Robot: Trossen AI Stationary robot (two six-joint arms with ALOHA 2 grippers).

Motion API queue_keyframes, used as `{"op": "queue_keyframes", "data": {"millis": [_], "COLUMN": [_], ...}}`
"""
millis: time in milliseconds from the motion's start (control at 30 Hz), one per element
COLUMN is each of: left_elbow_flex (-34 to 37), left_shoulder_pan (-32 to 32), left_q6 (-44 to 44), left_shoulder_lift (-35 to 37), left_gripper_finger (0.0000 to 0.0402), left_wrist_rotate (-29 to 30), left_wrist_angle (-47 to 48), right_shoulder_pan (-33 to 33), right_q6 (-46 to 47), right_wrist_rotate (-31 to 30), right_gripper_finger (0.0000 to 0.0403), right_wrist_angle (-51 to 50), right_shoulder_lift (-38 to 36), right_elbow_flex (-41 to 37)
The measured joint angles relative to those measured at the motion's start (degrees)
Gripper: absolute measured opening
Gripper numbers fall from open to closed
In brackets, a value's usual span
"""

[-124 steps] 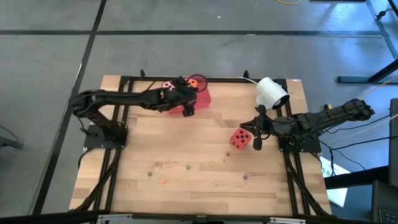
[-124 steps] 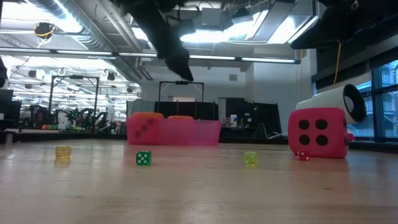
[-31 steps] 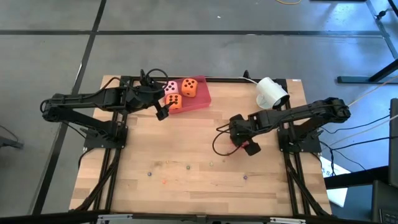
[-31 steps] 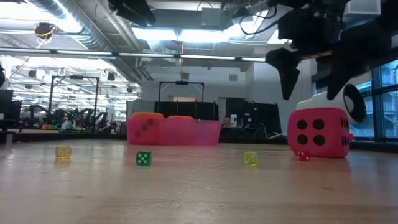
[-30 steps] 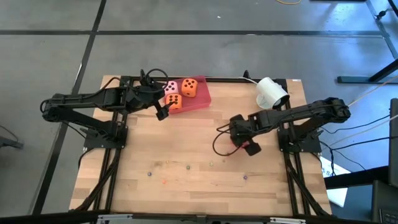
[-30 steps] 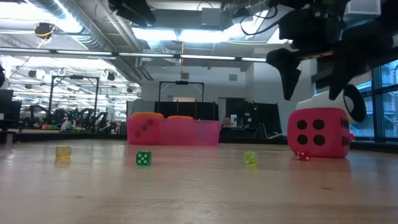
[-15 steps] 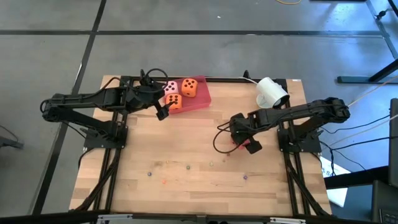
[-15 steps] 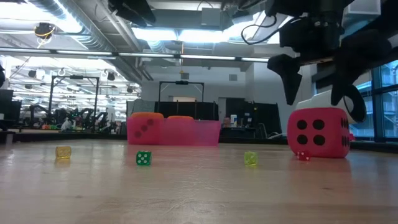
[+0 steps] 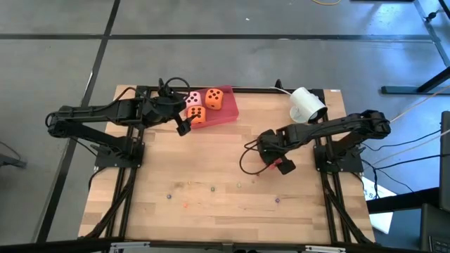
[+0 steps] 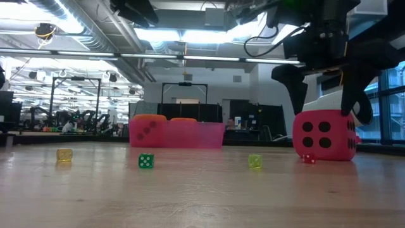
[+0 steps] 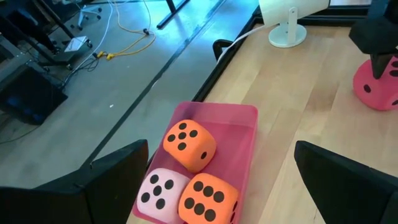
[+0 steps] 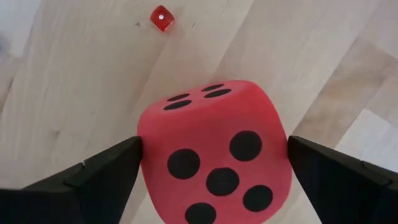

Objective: Pick & Place Dice
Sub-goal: Put the large red die into the red bin

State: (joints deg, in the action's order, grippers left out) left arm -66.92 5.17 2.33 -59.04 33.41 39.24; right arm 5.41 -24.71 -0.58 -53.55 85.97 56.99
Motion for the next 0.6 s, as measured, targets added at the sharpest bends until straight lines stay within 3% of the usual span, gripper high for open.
{"op": "queue_keyframes", "data": {"millis": [600], "left_elbow_flex": [0.0], "left_shoulder_pan": [0.0], "left_q6": [-0.1], "left_shoulder_lift": [0.0], "left_gripper_finger": [0.04], "left_wrist_rotate": [0.0], "left_wrist_angle": [0.0], "right_shoulder_pan": [-0.9], "right_q6": [3.0], "right_wrist_rotate": [2.8], "right_gripper_finger": [0.04], "right_wrist_angle": [-1.3], "right_shoulder_lift": [0.2], "right_elbow_flex": [0.0]}}
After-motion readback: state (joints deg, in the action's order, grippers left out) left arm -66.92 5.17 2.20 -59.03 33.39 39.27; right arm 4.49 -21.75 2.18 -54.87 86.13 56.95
